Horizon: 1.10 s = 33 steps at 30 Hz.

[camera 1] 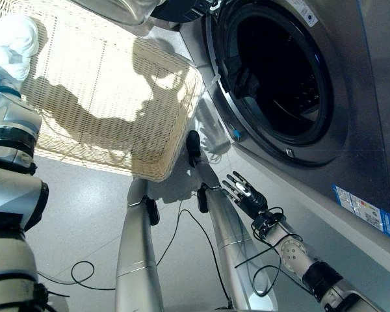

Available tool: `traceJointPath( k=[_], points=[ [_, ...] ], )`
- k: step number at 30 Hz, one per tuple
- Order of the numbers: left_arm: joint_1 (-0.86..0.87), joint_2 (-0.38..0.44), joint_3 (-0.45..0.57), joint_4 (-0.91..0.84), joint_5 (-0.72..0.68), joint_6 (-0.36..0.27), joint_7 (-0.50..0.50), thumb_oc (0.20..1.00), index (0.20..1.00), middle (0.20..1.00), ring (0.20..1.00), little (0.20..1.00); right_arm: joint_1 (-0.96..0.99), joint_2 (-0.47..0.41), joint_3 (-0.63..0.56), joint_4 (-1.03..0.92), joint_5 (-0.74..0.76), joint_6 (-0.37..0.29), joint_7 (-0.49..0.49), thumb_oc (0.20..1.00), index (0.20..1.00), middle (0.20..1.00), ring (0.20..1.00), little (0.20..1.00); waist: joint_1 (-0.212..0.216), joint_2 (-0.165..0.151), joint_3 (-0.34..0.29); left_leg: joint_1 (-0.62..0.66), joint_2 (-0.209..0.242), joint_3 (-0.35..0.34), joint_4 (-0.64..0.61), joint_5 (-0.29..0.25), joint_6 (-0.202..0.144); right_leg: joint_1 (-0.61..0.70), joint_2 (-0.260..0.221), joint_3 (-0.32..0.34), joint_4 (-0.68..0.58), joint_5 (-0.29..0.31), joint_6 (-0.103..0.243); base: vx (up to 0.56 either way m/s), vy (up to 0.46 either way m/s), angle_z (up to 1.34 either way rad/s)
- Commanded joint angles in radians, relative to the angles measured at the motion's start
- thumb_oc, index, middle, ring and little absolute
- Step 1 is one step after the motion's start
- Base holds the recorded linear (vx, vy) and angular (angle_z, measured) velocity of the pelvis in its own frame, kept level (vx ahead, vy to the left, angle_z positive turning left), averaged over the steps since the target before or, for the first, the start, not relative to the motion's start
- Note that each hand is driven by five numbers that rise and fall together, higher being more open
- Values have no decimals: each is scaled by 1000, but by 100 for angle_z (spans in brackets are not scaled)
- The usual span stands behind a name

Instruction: Put the clothes into the washing machine.

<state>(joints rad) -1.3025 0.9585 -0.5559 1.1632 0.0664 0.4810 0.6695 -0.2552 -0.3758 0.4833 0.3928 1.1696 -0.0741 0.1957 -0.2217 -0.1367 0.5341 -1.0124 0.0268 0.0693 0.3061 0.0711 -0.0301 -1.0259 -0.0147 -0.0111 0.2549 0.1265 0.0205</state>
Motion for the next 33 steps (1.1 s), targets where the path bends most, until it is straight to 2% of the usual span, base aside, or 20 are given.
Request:
traceJointPath(
  k=[1, 8, 9, 10, 11, 12, 20, 23, 33],
  points=[
    [85, -92, -2, -26, 0, -26, -160, 200, 200, 200, 200, 200, 38, -21, 16, -47, 10, 4, 26, 1000, 1000, 1000, 1000, 1000, 4, -33, -14, 41, -62, 40, 27, -83, -5, 27, 57, 18, -85, 49, 46, -24, -32, 0],
    [128, -97, 15, -74, 26, -65, -91, 200, 200, 200, 200, 200, 49, -19, 2, -50, 2, -10, 35, 1000, 1000, 1000, 1000, 1000, 24, -11, -14, 92, -55, 28, -50, -39, -13, 68, 58, 13, -100, 38, 40, -38, -53, 5],
    [149, -93, 26, -98, 24, -74, -63, 200, 200, 200, 200, 200, 58, -19, -5, -58, -8, -11, 34, 1000, 1000, 1000, 1000, 1000, 30, -1, -14, 107, -55, 25, -70, -27, -15, 80, 58, 12, -104, 36, 38, -93, -60, 10],
    [144, -87, 35, -117, 27, -76, -53, 200, 200, 200, 200, 200, 46, -20, -16, -63, -11, -11, 31, 1000, 1000, 1000, 1000, 1000, 29, 1, -14, 82, -60, 38, -82, 10, -11, 53, 51, 12, -110, 63, 33, -37, -36, 9],
    [162, -89, 35, -122, 25, -79, -47, 200, 200, 200, 200, 200, 61, -17, -12, -63, -12, -11, 31, 1000, 1000, 1000, 1000, 1000, 35, 7, -14, 117, -56, 23, -83, -18, -16, 87, 56, 11, -108, 36, 37, -84, -78, 5],
    [181, -81, 61, -163, 15, -109, -7, 200, 200, 200, 200, 200, 61, -12, -28, -70, -23, -14, 26, 1000, 1000, 1000, 1000, 1000, 42, 17, -14, 109, -57, 31, -112, 25, -14, 77, 48, 6, -118, 58, 31, -41, -80, 4],
    [334, -84, 185, -357, 44, -243, 179, 200, 200, 200, 200, 200, 77, 47, -83, -67, -39, -11, -12, 1000, 1000, 1000, 1000, 1000, 96, 70, -14, 235, -51, 18, -224, 75, -30, 199, 27, -38, -184, 66, 30, -52, -109, 9],
    [380, -89, 221, -400, 56, -276, 201, 200, 200, 200, 200, 200, 75, 66, -99, -60, -42, -9, -21, 1000, 1000, 1000, 1000, 1000, 114, 79, -14, 275, -53, 9, -246, 85, -34, 241, 21, -55, -192, 66, 31, -65, -110, 12],
    [466, -104, 264, -462, 63, -314, 187, 200, 200, 200, 200, 200, 55, 89, -142, -34, -49, -1, -40, 1000, 1000, 1000, 1000, 1000, 137, 98, -14, 358, -45, 5, -310, 114, -38, 322, 13, -84, -216, 73, 37, -33, -32, 2]
  ],
)
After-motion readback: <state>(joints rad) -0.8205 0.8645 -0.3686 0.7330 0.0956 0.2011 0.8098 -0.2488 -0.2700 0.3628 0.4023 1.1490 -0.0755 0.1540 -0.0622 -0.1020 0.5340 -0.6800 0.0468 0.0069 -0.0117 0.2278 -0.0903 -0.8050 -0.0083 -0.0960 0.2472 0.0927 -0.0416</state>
